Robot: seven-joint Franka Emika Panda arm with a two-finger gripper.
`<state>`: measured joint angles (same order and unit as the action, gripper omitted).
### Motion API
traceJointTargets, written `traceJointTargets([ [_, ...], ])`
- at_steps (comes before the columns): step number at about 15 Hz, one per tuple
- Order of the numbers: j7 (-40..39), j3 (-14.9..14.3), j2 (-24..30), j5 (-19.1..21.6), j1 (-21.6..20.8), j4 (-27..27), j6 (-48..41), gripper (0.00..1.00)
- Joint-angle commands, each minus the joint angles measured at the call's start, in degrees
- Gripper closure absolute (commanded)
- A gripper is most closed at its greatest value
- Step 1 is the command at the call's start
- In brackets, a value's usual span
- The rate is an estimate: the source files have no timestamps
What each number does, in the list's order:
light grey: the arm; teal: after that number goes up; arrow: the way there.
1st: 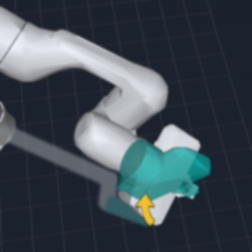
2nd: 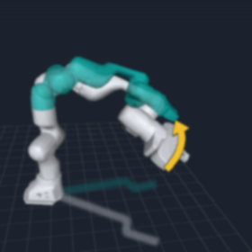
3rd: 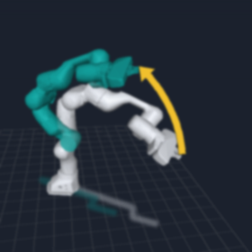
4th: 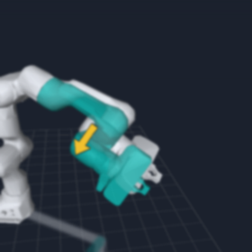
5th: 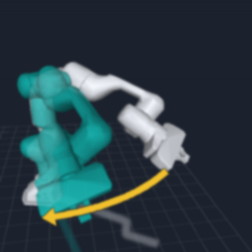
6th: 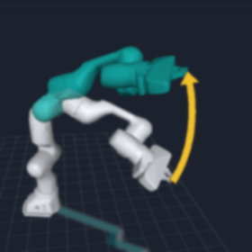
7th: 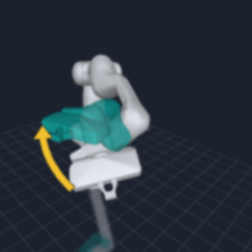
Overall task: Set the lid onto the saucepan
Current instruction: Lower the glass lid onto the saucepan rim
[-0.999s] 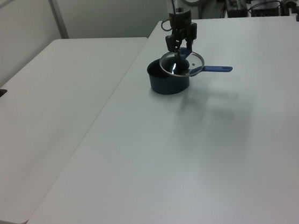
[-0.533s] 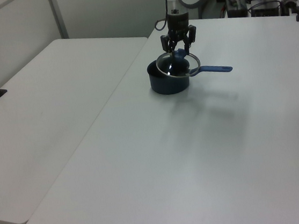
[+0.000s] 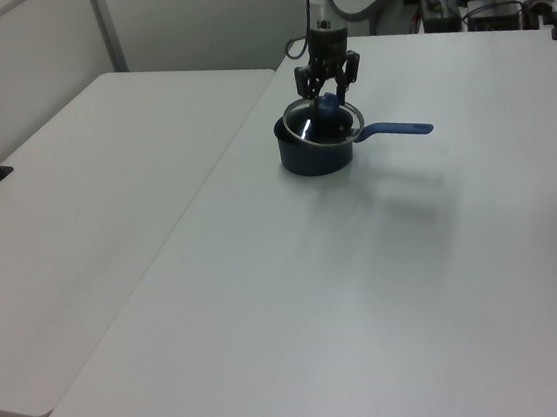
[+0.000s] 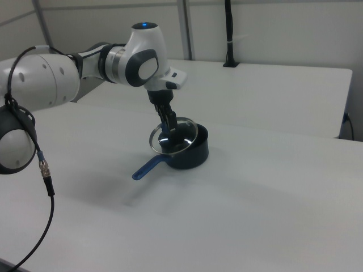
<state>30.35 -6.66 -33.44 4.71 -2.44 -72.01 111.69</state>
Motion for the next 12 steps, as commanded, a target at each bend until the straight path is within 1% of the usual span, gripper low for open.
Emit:
traceJointTargets([
  [1, -7.31, -2.30, -1.02, 1.35, -0.90, 1.79, 0.63, 0.55],
  [4, -9.43, -2.74, -1.46, 1.26, -0.90, 3.98, 0.11, 0.55],
  [8, -9.26, -3.53, -2.69, 1.09, -2.04, 4.07, 0.63, 0.55],
  [12, -8.99, -3.53, -3.48, 1.09, -2.13, 4.07, 0.72, 0.55],
])
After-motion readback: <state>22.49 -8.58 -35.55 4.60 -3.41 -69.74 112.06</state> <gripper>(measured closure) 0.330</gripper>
